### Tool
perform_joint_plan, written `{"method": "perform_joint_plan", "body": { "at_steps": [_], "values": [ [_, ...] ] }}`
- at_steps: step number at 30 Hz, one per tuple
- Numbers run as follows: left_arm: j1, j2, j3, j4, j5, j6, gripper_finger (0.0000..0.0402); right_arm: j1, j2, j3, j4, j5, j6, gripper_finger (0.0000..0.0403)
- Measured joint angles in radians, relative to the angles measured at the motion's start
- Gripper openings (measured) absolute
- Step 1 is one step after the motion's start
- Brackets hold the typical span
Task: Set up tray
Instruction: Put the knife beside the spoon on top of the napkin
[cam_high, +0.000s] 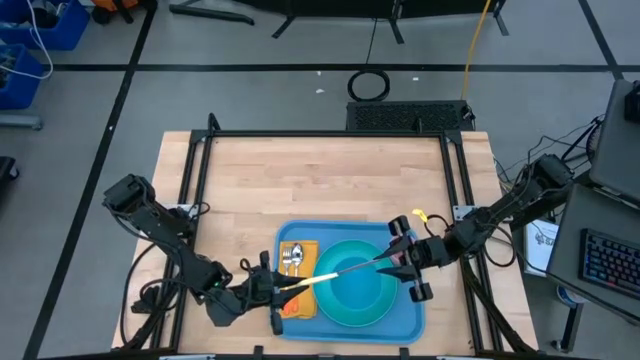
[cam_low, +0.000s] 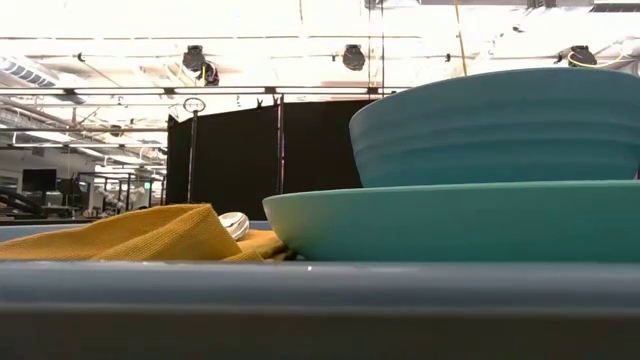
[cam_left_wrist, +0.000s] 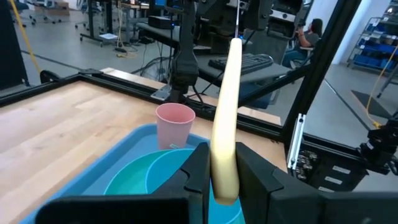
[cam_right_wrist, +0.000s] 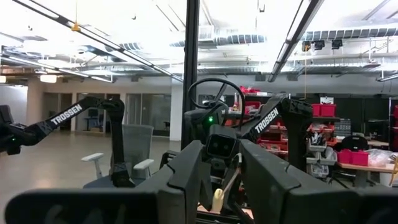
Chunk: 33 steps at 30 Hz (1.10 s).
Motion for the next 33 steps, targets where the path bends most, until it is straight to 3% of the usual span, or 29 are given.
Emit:
{"method": "perform_joint_plan", "body": {
  "at_steps": [7,14,20,28,33],
  "values": [
    [0.0,0.0,0.0,0.0,-0.002,0.0,0.0052,0.0,0.0,0.0,0.0,0.0,0.002,0.0092],
    [-0.001,0.0,0.0,0.0,0.008,0.002,0.0052,0.0,0.0,0.0,-0.004,-0.04,0.003,0.0015],
    [0.0,0.0,0.0,-0.001,0.006,0.002,0.0053,-0.001,0.0,0.001,-0.008,-0.036,-0.009,0.0003],
    [0.002,0.0,0.0,-0.004,0.023,0.004,0.0166,0.001,0.0,0.001,-0.013,-0.029,-0.015,0.0001],
    [-0.01,0.0,0.0,-0.004,0.026,0.05,0.0215,0.002,0.0,0.001,-0.022,-0.022,-0.008,0.0]
  ]
}}
